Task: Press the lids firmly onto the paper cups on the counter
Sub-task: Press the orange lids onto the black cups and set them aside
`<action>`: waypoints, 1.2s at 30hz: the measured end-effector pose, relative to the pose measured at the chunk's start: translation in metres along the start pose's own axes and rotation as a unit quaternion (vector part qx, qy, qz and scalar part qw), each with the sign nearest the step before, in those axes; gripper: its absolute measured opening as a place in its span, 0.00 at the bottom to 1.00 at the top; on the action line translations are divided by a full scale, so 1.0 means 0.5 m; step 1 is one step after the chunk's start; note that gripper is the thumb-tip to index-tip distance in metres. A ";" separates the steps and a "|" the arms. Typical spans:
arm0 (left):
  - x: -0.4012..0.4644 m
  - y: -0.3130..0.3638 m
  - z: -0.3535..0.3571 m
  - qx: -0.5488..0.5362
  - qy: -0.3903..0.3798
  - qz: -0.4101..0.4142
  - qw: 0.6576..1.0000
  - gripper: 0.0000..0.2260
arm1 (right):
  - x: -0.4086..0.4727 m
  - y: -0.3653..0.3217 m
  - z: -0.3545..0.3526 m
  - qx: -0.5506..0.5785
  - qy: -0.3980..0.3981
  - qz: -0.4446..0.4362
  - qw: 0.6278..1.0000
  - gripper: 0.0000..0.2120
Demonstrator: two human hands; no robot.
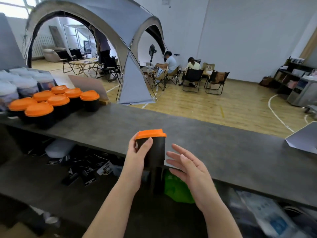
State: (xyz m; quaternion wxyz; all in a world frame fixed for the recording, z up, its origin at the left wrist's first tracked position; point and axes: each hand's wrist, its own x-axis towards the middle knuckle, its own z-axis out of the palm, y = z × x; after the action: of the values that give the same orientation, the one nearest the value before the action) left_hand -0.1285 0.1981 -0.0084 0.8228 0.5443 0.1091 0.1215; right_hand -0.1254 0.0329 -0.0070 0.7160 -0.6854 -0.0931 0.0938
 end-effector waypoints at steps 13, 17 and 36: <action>-0.017 0.135 -0.362 0.174 -0.017 0.091 0.980 0.28 | 0.013 0.053 0.440 0.009 -0.050 0.003 0.999 0.19; 0.030 0.159 -0.429 0.192 0.025 0.067 0.979 0.27 | 0.059 0.067 0.512 -0.010 -0.076 -0.009 0.997 0.21; 0.475 0.204 -0.547 0.197 0.112 0.043 0.973 0.22 | 0.547 0.115 0.704 0.022 -0.041 -0.021 0.999 0.17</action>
State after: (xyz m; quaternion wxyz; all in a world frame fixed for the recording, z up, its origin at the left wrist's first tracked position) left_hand 0.0028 0.5499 -0.0306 0.6759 0.6830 0.1989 0.1926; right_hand 0.0461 0.4465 -0.0478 0.7284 -0.6629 -0.1347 0.1086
